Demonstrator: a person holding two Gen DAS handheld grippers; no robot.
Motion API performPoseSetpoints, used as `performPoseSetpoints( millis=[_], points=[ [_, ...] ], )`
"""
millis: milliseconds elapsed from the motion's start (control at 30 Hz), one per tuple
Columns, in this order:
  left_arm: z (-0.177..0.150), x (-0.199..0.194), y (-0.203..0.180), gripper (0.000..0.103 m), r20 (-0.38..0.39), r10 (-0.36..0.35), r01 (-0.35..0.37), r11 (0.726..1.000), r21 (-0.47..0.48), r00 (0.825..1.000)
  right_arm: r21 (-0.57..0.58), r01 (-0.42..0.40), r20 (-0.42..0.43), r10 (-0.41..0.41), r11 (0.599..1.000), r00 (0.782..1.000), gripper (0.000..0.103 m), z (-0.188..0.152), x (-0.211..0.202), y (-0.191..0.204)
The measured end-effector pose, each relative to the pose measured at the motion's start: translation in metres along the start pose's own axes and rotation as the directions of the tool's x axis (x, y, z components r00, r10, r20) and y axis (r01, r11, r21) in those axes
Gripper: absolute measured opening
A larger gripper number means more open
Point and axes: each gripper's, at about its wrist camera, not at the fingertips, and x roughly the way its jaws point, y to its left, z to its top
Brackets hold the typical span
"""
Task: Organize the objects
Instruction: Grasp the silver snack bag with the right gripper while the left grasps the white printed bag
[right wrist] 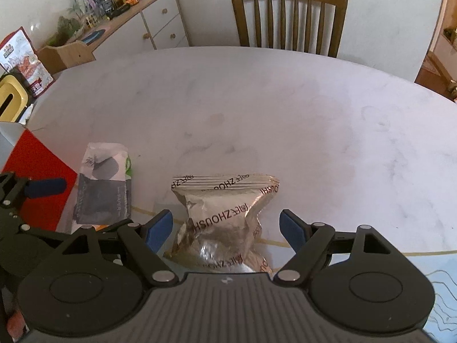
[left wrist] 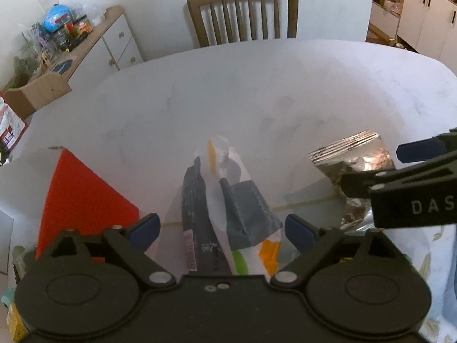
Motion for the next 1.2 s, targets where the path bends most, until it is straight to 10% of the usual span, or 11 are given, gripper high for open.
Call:
performPoseSetpoints(
  millis=[300,567,1200],
  points=[
    [-0.002,0.008,0.004,0.071,-0.039,-0.028,0.026,0.999,-0.038,0.999,0.021,0.014,-0.023,-0.013,1.000,1.000,0.081,-0.002,0.019,0.000],
    [0.001,0.004,0.003,0.051,-0.050,-0.048,0.045,0.997,-0.057,0.998,0.025,0.002,-0.027,-0.001,1.000,1.000,0.062,-0.001,0.021,0.004],
    [-0.002,-0.055,0.007,0.047,-0.004,-0.137,0.136,0.988,-0.074,0.991,0.031,-0.010,0.034,0.009,0.999,0.999,0.049,-0.011,-0.047,0.010]
  ],
)
